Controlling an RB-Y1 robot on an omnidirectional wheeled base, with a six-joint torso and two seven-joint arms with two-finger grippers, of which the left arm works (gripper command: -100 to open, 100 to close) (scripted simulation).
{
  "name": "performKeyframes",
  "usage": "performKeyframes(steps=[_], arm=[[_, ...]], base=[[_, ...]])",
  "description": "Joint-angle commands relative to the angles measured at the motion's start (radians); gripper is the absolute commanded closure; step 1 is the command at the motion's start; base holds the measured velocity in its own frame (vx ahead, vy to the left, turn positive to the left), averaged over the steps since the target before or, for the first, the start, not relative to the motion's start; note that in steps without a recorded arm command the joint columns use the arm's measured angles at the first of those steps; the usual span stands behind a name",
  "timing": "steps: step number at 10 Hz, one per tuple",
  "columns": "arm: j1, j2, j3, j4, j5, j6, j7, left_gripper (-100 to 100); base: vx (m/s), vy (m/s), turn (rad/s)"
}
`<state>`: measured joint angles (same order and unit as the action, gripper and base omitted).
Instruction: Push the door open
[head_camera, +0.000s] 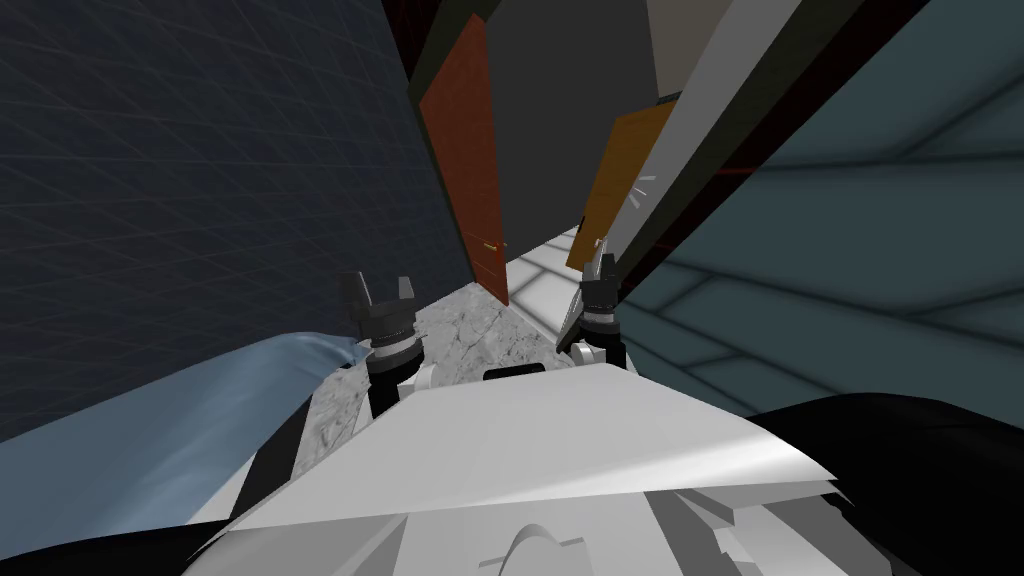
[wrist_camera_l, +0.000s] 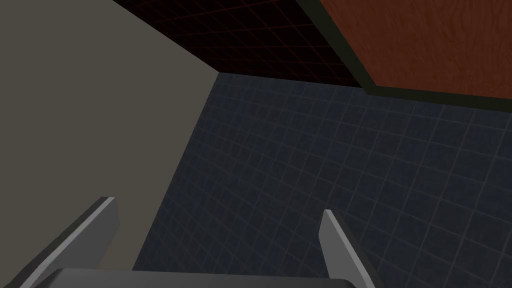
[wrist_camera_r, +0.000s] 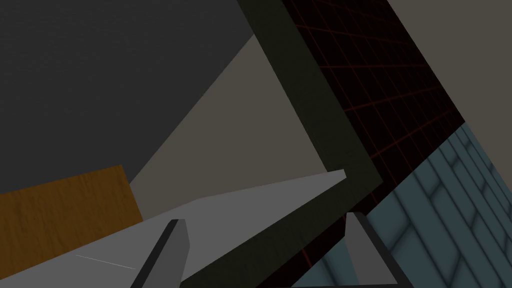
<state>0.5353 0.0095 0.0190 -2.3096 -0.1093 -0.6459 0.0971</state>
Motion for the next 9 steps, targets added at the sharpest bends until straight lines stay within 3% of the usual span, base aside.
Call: performKeyframes(steps=[1, 4, 9], arm=[[-0.018, 0.007, -0.002, 0.029, -0.003, 0.001, 0.008, -100], [-0.070, 0.026, -0.009, 0.117, -0.012, 0.004, 0.031, -100], [-0.133, 0.046, -0.018, 0.222, -0.023, 0.007, 0.059, -100]], base=[[-0.037, -0.002, -0.053], [0.132, 0.071, -0.106], [0.084, 0.065, -0.073]])
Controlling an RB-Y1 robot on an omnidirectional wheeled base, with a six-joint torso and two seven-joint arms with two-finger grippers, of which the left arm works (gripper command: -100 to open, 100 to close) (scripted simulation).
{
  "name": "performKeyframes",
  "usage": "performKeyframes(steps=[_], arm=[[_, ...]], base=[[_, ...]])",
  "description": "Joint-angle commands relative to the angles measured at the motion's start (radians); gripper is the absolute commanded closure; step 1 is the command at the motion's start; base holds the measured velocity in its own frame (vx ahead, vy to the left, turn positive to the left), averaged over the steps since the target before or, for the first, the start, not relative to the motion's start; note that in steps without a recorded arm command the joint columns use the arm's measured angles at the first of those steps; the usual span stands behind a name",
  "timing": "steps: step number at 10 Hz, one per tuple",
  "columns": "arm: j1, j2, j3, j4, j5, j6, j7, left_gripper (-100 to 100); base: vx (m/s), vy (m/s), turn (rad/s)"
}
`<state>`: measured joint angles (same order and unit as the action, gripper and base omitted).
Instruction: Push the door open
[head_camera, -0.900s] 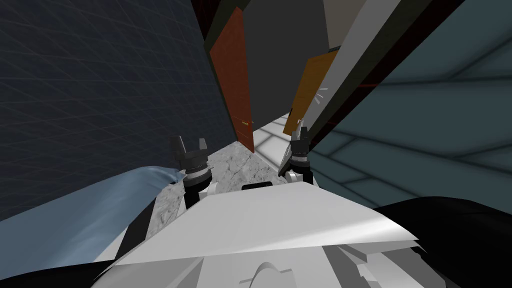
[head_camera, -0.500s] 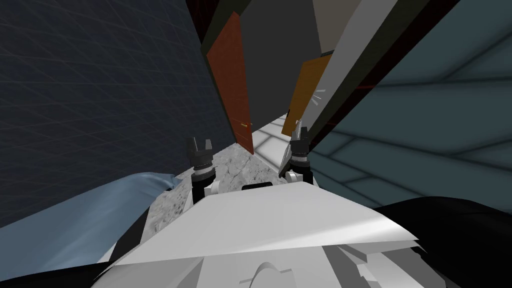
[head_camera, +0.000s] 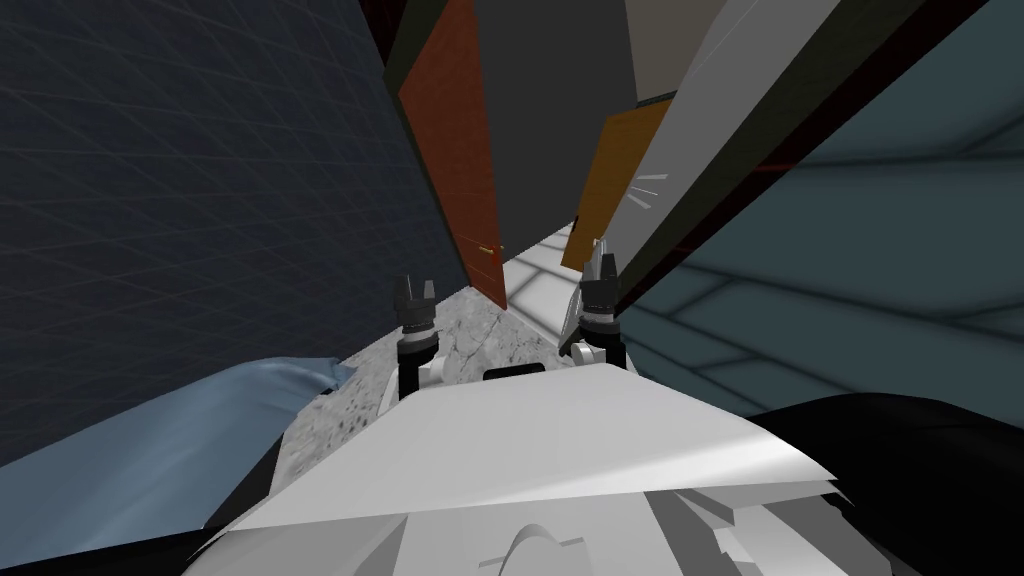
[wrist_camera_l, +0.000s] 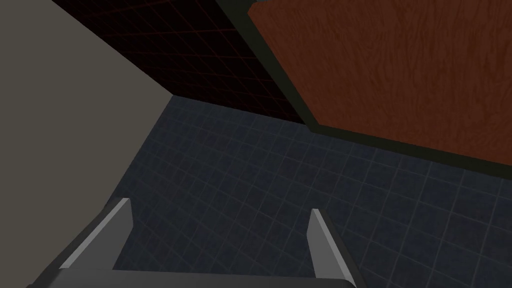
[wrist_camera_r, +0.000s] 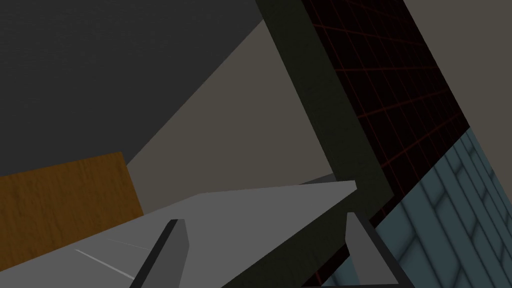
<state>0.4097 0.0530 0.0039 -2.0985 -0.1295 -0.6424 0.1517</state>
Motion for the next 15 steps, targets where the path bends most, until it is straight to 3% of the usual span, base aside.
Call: performKeyframes(steps=[1, 12, 13, 15], arm=[[-0.022, 0.006, -0.005, 0.034, -0.005, 0.004, 0.011, -100], [-0.211, 0.055, -0.030, 0.343, -0.037, 0.014, 0.094, -100], [-0.211, 0.055, -0.030, 0.349, -0.037, 0.014, 0.094, -100], [-0.250, 0.064, -0.036, 0.415, -0.044, 0.017, 0.112, -100]], base=[[0.070, 0.061, -0.091], [0.083, 0.080, -0.097], [0.053, 0.069, -0.030], [0.062, 0.058, -0.083]])
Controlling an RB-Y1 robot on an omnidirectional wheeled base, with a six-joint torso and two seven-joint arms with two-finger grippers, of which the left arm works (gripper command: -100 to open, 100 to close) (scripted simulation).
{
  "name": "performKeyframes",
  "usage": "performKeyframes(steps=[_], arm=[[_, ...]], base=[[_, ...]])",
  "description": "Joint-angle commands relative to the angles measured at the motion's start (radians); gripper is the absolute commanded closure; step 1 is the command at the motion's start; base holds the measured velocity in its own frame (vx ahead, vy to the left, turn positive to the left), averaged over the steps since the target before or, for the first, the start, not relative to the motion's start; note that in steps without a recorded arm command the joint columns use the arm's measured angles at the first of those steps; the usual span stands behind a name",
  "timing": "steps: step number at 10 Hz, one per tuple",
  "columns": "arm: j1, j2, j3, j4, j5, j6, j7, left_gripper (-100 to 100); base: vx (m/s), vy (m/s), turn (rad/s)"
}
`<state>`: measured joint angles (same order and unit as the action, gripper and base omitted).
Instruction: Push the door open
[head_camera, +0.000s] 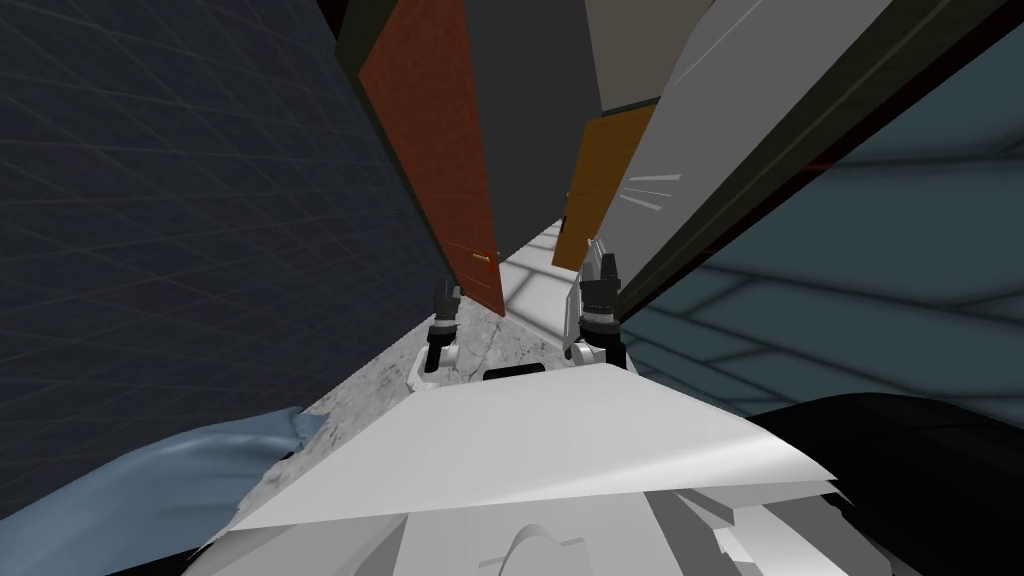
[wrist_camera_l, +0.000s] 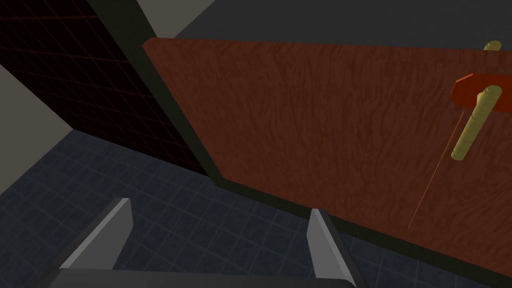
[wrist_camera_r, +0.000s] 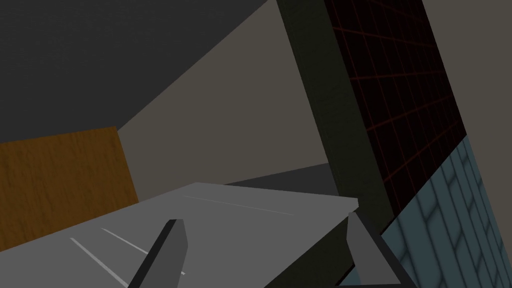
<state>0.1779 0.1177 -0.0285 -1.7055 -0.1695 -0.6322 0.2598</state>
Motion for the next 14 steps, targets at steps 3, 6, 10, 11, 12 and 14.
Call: performKeyframes(steps=[3, 6, 10, 11, 12, 14], arm=[[-0.078, 0.012, -0.011, 0.113, -0.014, 0.010, 0.030, -100], [-0.118, 0.021, -0.017, 0.186, -0.021, 0.012, 0.048, -100], [-0.179, 0.034, -0.025, 0.283, -0.031, 0.015, 0.075, -100], [-0.199, 0.038, -0.028, 0.312, -0.035, 0.016, 0.084, -100], [-0.199, 0.038, -0.028, 0.323, -0.035, 0.016, 0.084, -100], [-0.239, 0.046, -0.033, 0.390, -0.041, 0.018, 0.102, -100]], base=[[0.079, 0.097, -0.117], [0.046, 0.072, -0.073], [0.056, 0.074, -0.091], [0.069, 0.102, -0.113], [0.048, 0.075, -0.033], [0.042, 0.078, -0.097]])
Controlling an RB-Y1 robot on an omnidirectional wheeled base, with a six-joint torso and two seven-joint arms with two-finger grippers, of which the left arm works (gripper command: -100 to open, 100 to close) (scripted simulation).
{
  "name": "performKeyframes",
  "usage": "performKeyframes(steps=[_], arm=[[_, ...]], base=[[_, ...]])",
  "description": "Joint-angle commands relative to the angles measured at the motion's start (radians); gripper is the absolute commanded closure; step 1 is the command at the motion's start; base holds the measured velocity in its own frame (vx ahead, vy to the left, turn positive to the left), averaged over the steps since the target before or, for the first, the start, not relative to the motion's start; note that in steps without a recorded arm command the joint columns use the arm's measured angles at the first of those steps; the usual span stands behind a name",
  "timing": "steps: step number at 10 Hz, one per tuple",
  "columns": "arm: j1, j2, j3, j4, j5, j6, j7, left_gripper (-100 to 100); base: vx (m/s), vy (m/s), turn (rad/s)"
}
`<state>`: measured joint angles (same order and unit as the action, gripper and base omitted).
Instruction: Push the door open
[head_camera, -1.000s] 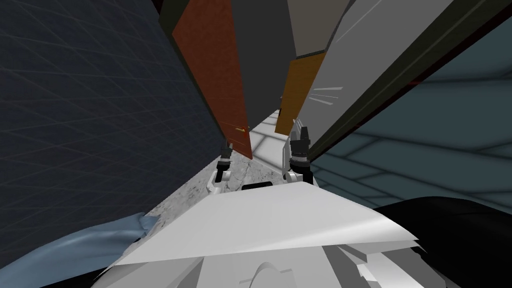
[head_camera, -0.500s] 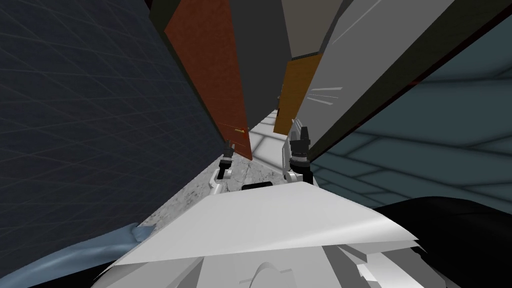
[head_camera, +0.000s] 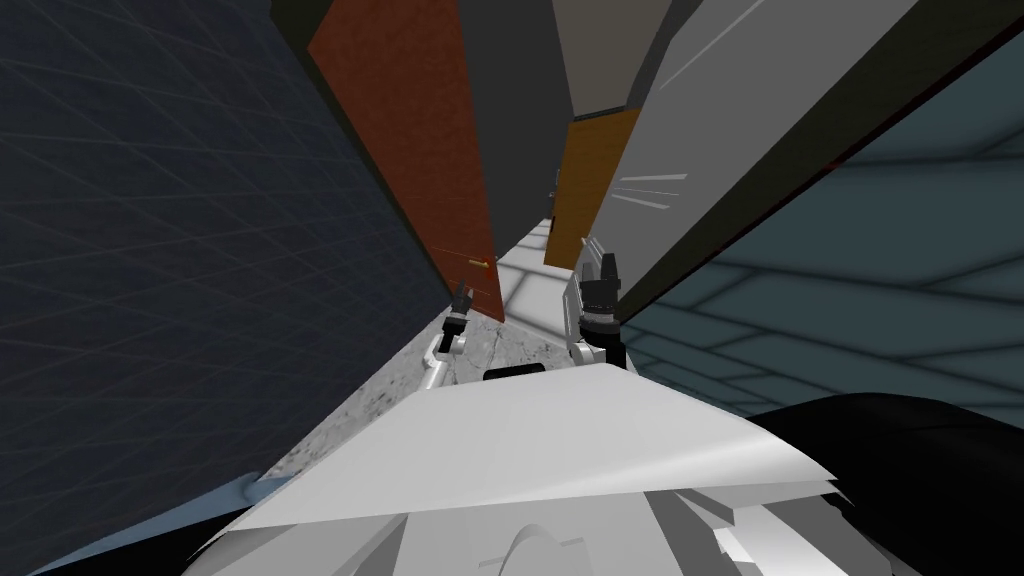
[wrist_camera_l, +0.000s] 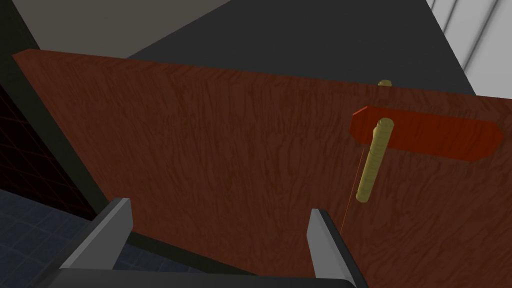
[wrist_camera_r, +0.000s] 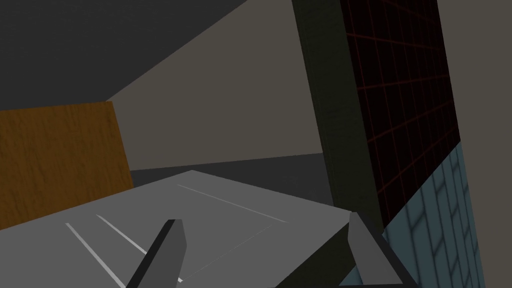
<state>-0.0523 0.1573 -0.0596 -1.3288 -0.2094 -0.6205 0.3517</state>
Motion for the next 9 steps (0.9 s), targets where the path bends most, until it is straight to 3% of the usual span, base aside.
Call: performKeyframes(steps=[1, 2, 3, 8, 9], arm=[[-0.029, 0.011, -0.005, 0.046, -0.005, 0.008, 0.019, -100], [-0.049, 0.015, -0.007, 0.071, -0.008, 0.009, 0.027, -100], [-0.049, 0.015, -0.007, 0.079, -0.008, 0.009, 0.027, -100], [-0.144, 0.034, -0.020, 0.230, -0.024, 0.014, 0.070, -100], [-0.144, 0.034, -0.020, 0.238, -0.024, 0.014, 0.070, -100]], base=[[0.059, 0.108, -0.125], [0.075, 0.119, -0.112], [0.050, 0.080, -0.028], [0.054, 0.091, -0.105], [0.042, 0.070, -0.017]])
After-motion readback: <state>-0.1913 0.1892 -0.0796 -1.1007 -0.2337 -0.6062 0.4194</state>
